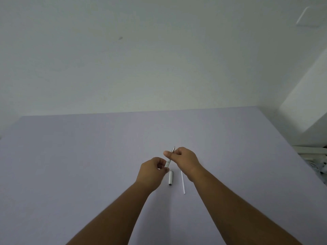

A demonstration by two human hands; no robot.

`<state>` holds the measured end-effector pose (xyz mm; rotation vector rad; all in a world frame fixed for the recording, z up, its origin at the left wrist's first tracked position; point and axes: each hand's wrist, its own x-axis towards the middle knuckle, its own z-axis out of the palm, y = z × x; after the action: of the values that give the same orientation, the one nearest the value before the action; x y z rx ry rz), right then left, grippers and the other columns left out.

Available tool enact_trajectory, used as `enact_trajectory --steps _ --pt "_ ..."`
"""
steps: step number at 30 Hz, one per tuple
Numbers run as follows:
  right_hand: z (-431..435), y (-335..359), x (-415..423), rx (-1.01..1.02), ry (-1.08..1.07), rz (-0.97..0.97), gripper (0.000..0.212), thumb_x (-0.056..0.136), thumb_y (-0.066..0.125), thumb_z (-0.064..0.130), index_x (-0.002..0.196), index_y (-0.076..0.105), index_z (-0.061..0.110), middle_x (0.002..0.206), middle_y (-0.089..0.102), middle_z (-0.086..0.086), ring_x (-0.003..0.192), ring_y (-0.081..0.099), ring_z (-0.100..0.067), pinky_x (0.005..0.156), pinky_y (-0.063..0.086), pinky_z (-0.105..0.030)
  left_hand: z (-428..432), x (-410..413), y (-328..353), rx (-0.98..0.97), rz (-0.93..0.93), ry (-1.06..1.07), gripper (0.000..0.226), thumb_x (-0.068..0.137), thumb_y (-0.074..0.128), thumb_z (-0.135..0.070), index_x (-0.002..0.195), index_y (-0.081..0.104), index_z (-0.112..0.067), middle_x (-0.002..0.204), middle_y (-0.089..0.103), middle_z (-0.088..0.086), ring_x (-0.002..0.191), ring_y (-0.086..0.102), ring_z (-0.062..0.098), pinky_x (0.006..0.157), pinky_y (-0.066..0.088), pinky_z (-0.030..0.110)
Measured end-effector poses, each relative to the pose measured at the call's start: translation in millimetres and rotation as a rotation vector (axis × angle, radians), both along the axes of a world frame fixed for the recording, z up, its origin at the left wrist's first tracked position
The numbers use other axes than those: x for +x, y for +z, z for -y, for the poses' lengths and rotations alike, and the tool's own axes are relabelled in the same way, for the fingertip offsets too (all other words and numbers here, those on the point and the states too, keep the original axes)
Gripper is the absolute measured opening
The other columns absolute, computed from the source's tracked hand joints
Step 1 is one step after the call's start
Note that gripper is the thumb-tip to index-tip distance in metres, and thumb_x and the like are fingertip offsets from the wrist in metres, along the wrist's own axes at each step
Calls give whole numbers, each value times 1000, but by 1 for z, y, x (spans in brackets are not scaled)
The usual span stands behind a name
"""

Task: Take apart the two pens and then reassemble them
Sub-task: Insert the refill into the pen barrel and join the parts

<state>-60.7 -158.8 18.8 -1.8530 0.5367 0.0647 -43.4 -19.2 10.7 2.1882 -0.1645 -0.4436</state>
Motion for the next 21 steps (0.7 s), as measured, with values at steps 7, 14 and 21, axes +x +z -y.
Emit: enact_trajectory --steps 7,14,21 --pt "2 2 0 56 30 23 28 79 68 44 64 53 26 64 52 9 63 49 -11 58 38 -22 1 3 3 -8 11 3 11 83 66 -22 93 64 -20 81 61 -9 73 57 7 57 40 15" --pt "2 3 -4 188 56 71 7 86 63 30 80 65 31 84 65 15 78 57 -1 64 39 -19 0 1 2 0 27 18 11 84 66 -21 95 64 -20 81 59 -10 70 55 6 55 40 15" --pt "-4 -1 -6 234 68 51 7 87 61 32 84 67 28 84 64 14 80 56 -5 64 40 -21 -5 -2 0 18 46 22 11 84 66 -22 95 64 -19 78 58 -12 67 52 0 55 37 12"
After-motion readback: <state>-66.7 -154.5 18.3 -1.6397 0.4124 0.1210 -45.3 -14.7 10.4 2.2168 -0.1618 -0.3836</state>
